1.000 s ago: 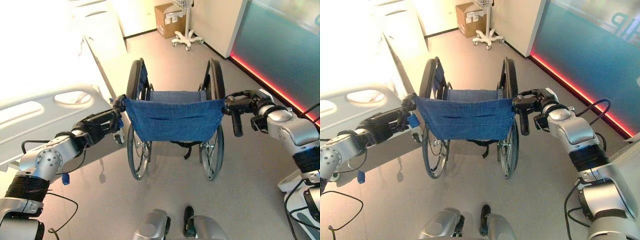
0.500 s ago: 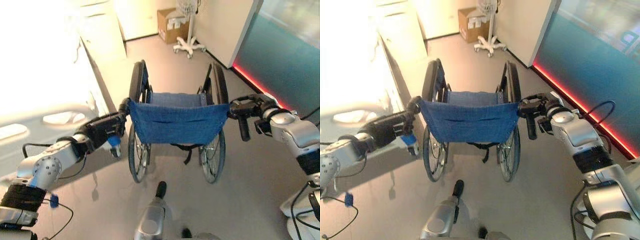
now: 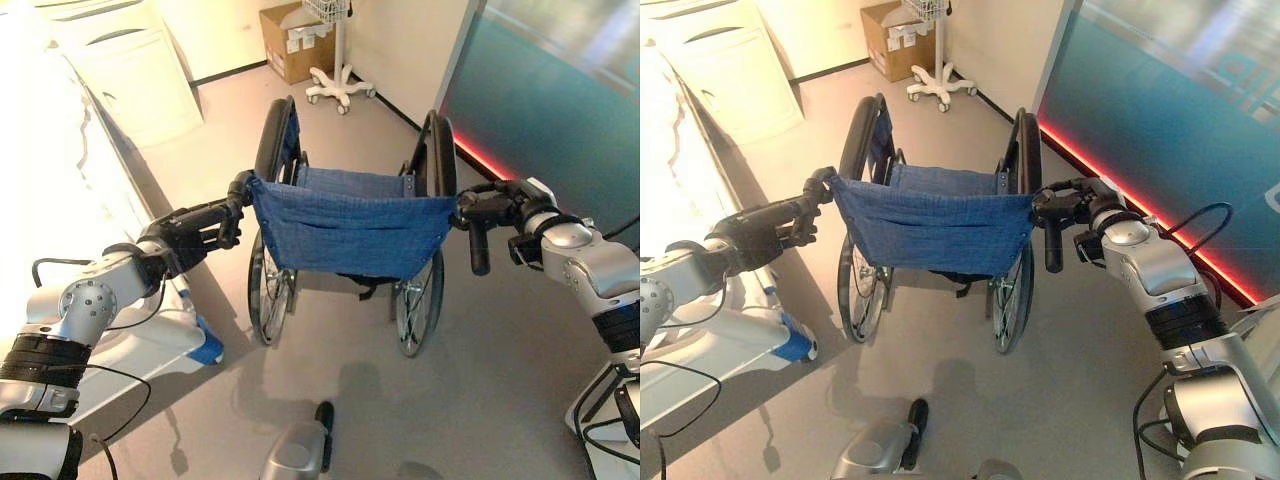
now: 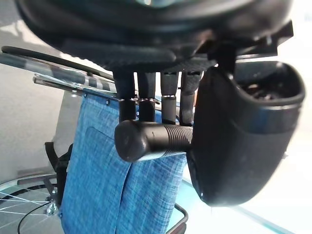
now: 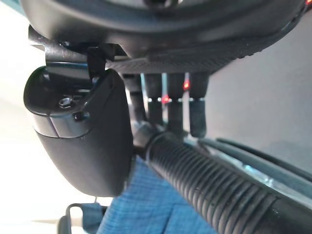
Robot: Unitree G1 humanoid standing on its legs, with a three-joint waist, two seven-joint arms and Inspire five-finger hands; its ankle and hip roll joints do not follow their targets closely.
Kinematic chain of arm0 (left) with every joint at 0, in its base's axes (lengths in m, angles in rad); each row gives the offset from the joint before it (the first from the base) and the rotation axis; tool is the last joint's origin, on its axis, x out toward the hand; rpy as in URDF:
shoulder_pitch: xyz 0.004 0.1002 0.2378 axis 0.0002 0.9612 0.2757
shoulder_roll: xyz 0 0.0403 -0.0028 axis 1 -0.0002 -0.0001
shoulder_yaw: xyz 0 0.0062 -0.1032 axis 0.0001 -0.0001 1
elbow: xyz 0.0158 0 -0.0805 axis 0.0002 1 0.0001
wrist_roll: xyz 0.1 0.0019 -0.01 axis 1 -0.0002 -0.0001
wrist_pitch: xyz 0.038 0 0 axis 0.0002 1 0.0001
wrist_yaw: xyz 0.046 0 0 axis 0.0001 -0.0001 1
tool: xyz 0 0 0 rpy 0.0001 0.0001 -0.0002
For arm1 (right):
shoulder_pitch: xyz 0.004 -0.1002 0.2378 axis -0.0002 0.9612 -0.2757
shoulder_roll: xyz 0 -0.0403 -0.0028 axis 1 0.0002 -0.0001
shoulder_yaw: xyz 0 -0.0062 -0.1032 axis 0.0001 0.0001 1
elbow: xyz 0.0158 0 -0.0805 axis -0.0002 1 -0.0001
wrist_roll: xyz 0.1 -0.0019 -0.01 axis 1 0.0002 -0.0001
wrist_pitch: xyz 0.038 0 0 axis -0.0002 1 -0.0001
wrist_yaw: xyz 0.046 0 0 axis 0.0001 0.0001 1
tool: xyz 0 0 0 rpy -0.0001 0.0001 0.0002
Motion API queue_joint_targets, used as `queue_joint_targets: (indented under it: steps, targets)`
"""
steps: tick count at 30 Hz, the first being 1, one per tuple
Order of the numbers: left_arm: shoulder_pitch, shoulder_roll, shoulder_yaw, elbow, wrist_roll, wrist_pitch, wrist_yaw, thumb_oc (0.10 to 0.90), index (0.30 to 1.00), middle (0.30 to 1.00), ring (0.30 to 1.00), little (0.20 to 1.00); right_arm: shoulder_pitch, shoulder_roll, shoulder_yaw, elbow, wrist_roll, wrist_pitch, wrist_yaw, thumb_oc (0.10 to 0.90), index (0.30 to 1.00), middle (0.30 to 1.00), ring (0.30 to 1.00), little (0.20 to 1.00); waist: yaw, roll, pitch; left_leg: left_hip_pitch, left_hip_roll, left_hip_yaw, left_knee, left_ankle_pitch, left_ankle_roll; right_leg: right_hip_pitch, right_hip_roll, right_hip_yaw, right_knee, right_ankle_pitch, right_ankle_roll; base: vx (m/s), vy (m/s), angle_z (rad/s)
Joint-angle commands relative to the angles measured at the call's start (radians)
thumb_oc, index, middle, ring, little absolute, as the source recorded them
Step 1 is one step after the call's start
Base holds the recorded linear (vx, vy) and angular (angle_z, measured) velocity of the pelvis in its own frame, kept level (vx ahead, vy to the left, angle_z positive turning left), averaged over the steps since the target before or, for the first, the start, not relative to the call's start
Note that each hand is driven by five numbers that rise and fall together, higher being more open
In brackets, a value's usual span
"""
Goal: Push the wheelchair next to the bed
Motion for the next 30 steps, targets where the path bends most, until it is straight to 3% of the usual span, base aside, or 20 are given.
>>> queue_joint_targets:
  steps: [1, 4, 6, 9, 10, 11, 13, 14, 17, 20, 23, 26, 29, 30]
  targets:
    - [-0.118, 0.036, 0.076, -0.146, -0.146, -0.12, -0.159, 0.4, 0.3, 0.3, 0.3, 0.3, -0.056, 0.026, 0.05, -0.12, 0.057, -0.171, 0.074, 0.4, 0.3, 0.3, 0.3, 0.3, -0.026, 0.035, -0.209, -0.171, -0.051, -0.039, 0.14, 0.01, -0.096, 0.141, 0.094, -0.106, -0.294, 0.18, -0.039, 0.17, -0.086, -0.11]
    - [-0.107, 0.026, 0.093, -0.164, -0.138, -0.146, -0.147, 0.4, 0.3, 0.3, 0.3, 0.3, -0.1, 0.026, 0.056, -0.114, 0.037, -0.168, 0.082, 0.4, 0.3, 0.3, 0.3, 0.3, -0.032, 0.062, -0.174, -0.164, -0.031, -0.07, 0.202, 0.006, -0.132, 0.117, 0.028, -0.124, -0.429, 0.147, -0.062, 0.16, -0.127, -0.05]
    - [-0.109, 0.012, 0.092, -0.189, -0.133, -0.165, -0.122, 0.4, 0.3, 0.3, 0.3, 0.3, -0.145, 0.02, 0.069, -0.11, 0.033, -0.164, 0.081, 0.4, 0.3, 0.3, 0.3, 0.3, -0.054, 0.07, -0.148, -0.115, -0.029, -0.107, 0.209, -0.045, -0.147, 0.055, -0.058, -0.068, -0.54, 0.269, -0.016, 0.16, -0.207, 0.29]
    - [-0.122, 0.013, 0.09, -0.2, -0.133, -0.169, -0.104, 0.4, 0.3, 0.3, 0.3, 0.3, -0.167, 0.022, 0.067, -0.119, 0.028, -0.152, 0.08, 0.4, 0.3, 0.3, 0.3, 0.3, -0.068, 0.074, -0.128, -0.059, -0.015, -0.125, 0.186, -0.091, -0.151, 0.01, -0.11, -0.022, -0.573, 0.356, 0.012, 0.16, -0.254, 0.14]
    - [-0.142, 0.014, 0.091, -0.207, -0.124, -0.161, -0.093, 0.4, 0.3, 0.3, 0.3, 0.3, -0.186, 0.03, 0.052, -0.137, 0.026, -0.124, 0.081, 0.4, 0.3, 0.3, 0.3, 0.3, -0.081, 0.07, -0.114, -0.01, 0.021, -0.155, 0.167, -0.132, -0.16, -0.04, -0.143, 0.02, -0.589, 0.407, 0.041, 0.16, -0.339, 0.04]
    - [-0.144, 0.015, 0.091, -0.206, -0.123, -0.16, -0.093, 0.4, 0.3, 0.3, 0.3, 0.3, -0.188, 0.03, 0.051, -0.139, 0.027, -0.122, 0.081, 0.4, 0.3, 0.3, 0.3, 0.3, -0.081, 0.071, -0.111, -0.006, 0.026, -0.157, 0.166, -0.135, -0.162, -0.041, -0.142, 0.021, -0.587, 0.406, 0.042, 0.27, -0.515, 0.2]
    - [-0.15, 0.023, 0.109, -0.195, -0.115, -0.141, -0.106, 0.4, 0.3, 0.3, 0.3, 0.3, -0.213, 0.02, 0.048, -0.142, 0.055, -0.096, 0.094, 0.4, 0.3, 0.3, 0.3, 0.3, -0.077, 0.052, -0.118, 0.019, 0.093, -0.185, 0.182, -0.145, -0.177, -0.037, -0.113, 0.011, -0.575, 0.353, 0.06, 0.26, -0.458, 0.45]
    - [-0.147, 0.024, 0.112, -0.194, -0.114, -0.142, -0.108, 0.4, 0.3, 0.3, 0.3, 0.3, -0.215, 0.019, 0.049, -0.143, 0.059, -0.095, 0.094, 0.4, 0.3, 0.3, 0.3, 0.3, -0.078, 0.051, -0.119, 0.017, 0.097, -0.187, 0.186, -0.145, -0.179, -0.035, -0.109, 0.006, -0.574, 0.349, 0.058, 0.25, -0.468, 0.55]
    - [-0.05, 0.028, 0.175, -0.24, -0.114, -0.151, -0.098, 0.4, 0.3, 0.3, 0.3, 0.3, -0.209, -0.003, 0.081, -0.143, 0.08, -0.114, 0.109, 0.4, 0.3, 0.3, 0.3, 0.3, -0.057, 0.03, -0.135, 0.001, 0.171, -0.218, 0.244, -0.044, -0.193, -0.021, -0.039, -0.035, -0.544, 0.296, 0.01, 0.2, -0.455, 0.5]
    - [0.006, 0.015, 0.205, -0.267, -0.103, -0.165, -0.1, 0.4, 0.3, 0.3, 0.3, 0.3, -0.204, 0.001, 0.103, -0.147, 0.081, -0.135, 0.099, 0.4, 0.3, 0.3, 0.3, 0.3, -0.046, 0.018, -0.136, -0.024, 0.196, -0.205, 0.313, 0.008, -0.182, -0.008, 0.004, -0.059, -0.54, 0.274, -0.035, 0.14, -0.391, 0.25]
    - [0.06, -0.016, 0.23, -0.295, -0.068, -0.184, -0.113, 0.4, 0.3, 0.3, 0.3, 0.3, -0.222, 0.012, 0.122, -0.139, 0.072, -0.142, 0.09, 0.4, 0.3, 0.3, 0.3, 0.3, -0.036, 0.008, -0.126, -0.081, 0.215, -0.177, 0.457, 0.063, -0.181, 0.01, 0.052, -0.09, -0.534, 0.254, -0.088, 0.1, -0.333, 0.22]
    - [0.074, -0.032, 0.239, -0.295, -0.046, -0.192, -0.12, 0.4, 0.3, 0.3, 0.3, 0.3, -0.232, 0.032, 0.135, -0.128, 0.064, -0.15, 0.085, 0.4, 0.3, 0.3, 0.3, 0.3, -0.025, 0.002, -0.116, -0.127, 0.215, -0.182, 0.563, 0.091, -0.177, 0.029, 0.086, -0.105, -0.525, 0.237, -0.119, 0.1, -0.271, -0.04]
    - [0.085, -0.043, 0.255, -0.305, -0.042, -0.191, -0.122, 0.4, 0.3, 0.3, 0.3, 0.3, -0.236, 0.033, 0.141, -0.132, 0.074, -0.143, 0.081, 0.4, 0.3, 0.3, 0.3, 0.3, -0.001, -0.001, -0.109, -0.187, 0.162, -0.214, 0.629, 0.109, -0.168, 0.063, 0.114, -0.108, -0.523, 0.225, -0.137, 0.14, -0.168, 0.05]
    - [0.096, -0.038, 0.274, -0.318, -0.052, -0.184, -0.118, 0.4, 0.3, 0.3, 0.3, 0.3, -0.234, 0.036, 0.138, -0.138, 0.064, -0.131, 0.085, 0.4, 0.3, 0.3, 0.3, 0.3, 0.016, 0.005, -0.106, -0.201, 0.112, -0.21, 0.595, 0.099, -0.156, 0.083, 0.13, -0.107, -0.525, 0.216, -0.137, 0.22, -0.104, 0.13]
